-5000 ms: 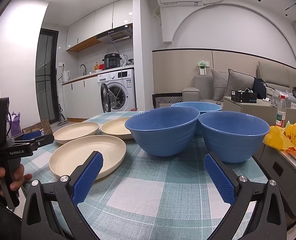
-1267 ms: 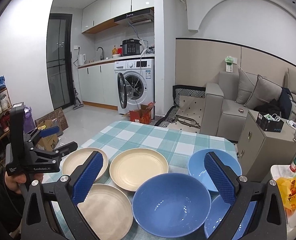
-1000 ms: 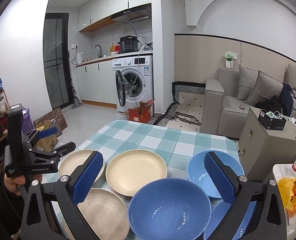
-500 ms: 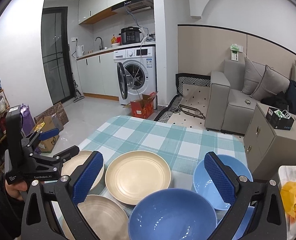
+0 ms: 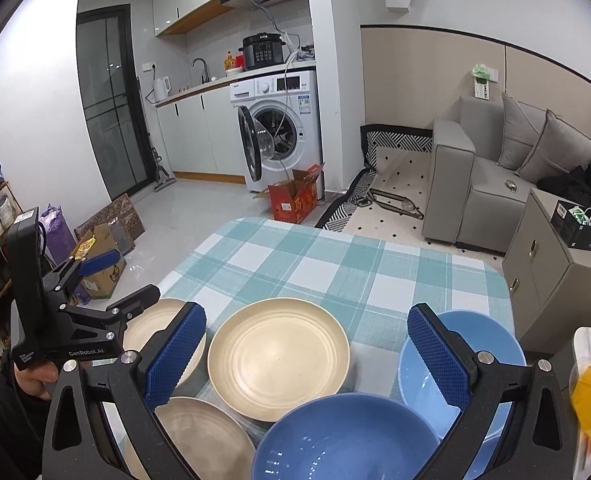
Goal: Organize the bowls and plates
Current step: 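Move both tools forward over the table toward the cream plates, then lower the left gripper onto a cream plate rim and close it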
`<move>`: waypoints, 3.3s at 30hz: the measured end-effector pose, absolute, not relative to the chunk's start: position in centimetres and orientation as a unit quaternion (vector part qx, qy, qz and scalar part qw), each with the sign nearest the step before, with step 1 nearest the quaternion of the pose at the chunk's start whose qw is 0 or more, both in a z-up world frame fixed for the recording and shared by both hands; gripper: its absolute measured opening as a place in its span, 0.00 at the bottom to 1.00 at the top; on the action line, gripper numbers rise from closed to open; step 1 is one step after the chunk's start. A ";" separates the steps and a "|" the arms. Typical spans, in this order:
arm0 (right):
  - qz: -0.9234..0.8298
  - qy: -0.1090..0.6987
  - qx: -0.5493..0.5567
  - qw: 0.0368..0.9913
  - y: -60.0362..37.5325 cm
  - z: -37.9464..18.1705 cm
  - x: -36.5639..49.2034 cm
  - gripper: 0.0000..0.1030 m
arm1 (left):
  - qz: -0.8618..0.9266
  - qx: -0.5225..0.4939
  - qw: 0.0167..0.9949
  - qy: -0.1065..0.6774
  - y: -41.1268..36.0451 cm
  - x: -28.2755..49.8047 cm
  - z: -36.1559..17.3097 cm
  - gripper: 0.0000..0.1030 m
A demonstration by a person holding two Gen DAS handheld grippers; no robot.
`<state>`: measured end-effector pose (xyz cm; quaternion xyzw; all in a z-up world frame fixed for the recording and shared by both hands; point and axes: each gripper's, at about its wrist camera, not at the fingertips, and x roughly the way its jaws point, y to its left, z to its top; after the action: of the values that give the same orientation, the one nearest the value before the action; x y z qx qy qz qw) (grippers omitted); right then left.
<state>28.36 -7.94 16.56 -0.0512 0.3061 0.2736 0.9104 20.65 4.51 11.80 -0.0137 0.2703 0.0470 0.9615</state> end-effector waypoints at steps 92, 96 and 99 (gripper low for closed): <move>0.221 0.611 -0.151 0.745 -0.7 -0.4 42.8 0.64 | -0.068 -0.027 0.841 0.536 2.9 30.3 -0.7 0.63; 0.217 0.621 -0.167 0.735 0.0 -0.9 43.4 0.64 | -0.069 -0.029 0.841 0.537 2.8 30.1 -0.6 0.63; 0.213 0.623 -0.182 0.731 0.5 -1.2 43.6 0.64 | -0.069 -0.027 0.841 0.536 2.8 30.0 -0.5 0.63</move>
<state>43.59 0.55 -1.25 -0.1816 0.6225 0.2127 0.7309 30.02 2.81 -0.50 -0.0271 0.5357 -0.0693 0.8412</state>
